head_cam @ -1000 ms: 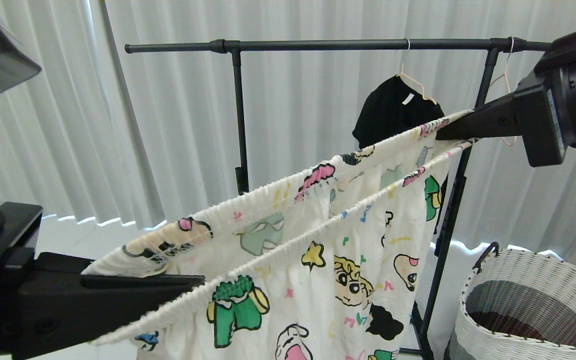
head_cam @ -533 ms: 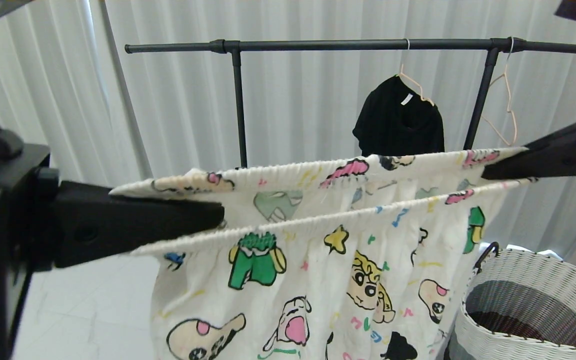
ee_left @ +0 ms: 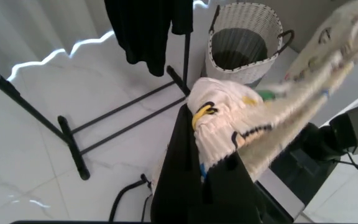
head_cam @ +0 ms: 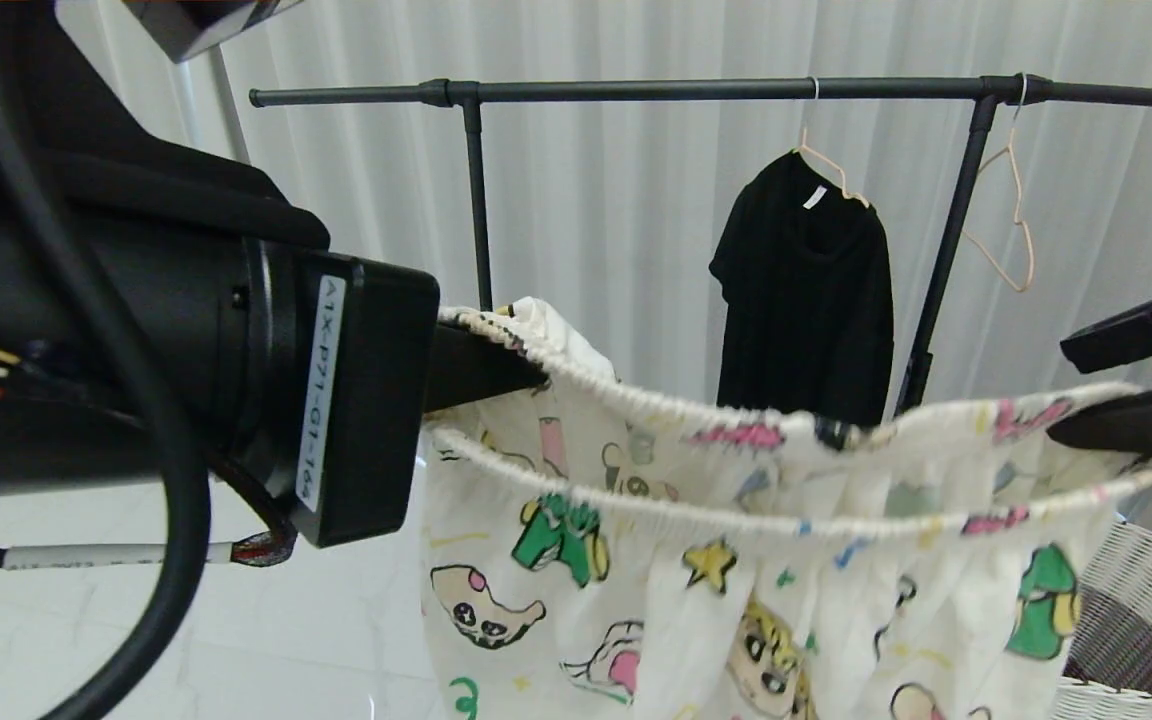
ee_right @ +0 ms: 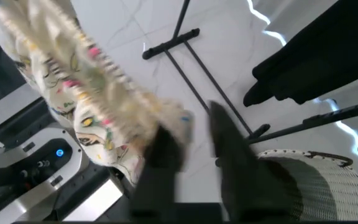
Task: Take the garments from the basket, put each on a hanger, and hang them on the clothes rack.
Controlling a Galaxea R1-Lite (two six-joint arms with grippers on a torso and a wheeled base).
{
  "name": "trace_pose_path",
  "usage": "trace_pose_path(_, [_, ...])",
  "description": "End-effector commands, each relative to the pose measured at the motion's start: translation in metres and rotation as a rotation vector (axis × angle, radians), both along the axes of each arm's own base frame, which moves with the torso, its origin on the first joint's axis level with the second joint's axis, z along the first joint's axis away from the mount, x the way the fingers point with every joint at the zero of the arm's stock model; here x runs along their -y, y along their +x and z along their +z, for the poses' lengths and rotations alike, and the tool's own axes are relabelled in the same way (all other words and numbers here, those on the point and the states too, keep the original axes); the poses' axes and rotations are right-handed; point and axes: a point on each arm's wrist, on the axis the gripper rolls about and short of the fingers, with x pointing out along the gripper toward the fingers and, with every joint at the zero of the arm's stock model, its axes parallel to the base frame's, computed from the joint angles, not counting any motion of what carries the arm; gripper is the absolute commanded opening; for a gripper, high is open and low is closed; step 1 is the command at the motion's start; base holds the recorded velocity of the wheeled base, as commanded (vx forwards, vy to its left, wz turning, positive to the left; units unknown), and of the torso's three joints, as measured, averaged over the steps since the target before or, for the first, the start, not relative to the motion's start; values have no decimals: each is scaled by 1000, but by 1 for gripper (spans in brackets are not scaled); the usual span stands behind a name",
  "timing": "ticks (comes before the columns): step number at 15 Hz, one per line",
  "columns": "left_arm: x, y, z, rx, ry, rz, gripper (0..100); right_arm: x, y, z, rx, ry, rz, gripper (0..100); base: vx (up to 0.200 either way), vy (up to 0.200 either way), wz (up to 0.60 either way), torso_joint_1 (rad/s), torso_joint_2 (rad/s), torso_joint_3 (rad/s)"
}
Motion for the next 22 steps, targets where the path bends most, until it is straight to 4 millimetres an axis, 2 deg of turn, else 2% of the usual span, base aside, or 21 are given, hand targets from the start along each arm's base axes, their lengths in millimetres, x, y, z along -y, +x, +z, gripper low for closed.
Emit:
trace_pose_path(1, [2,2,-2,-4,7,3,0,3,-2,1,3,6,1,100,0,0,0,0,0,0])
trace_pose_path(5, [0,7,-4,17,32,74,0,13,-11,7,27,38,-2,100,0,0,0,0,0,0])
trace_pose_path(8, [-8,19,-14,19,88,190,0,28,-19,11,59,104,-35,100,0,0,0,0,0,0])
trace_pose_path(9, [-16,19,-14,42,107,227,0,38,-16,9,83,101,-129,100,0,0,0,0,0,0])
trace_pose_path(12, [-65,22,-28,50,181,393,0,77,-15,-17,109,-62,-573,100,0,0,0,0,0,0])
trace_pose_path(14, [-96,20,-42,35,241,513,0,92,-26,-33,88,-97,-691,100,0,0,0,0,0,0])
trace_pose_path(16, [-117,17,-56,0,277,612,0,101,-36,-48,74,-124,-761,100,0,0,0,0,0,0])
trace_pose_path(19, [-126,9,-68,-27,298,644,0,105,-36,-60,90,-169,-852,100,0,0,0,0,0,0])
trace_pose_path(22, [-125,11,-69,-27,300,644,0,103,-26,-64,121,-140,-864,100,0,0,0,0,0,0])
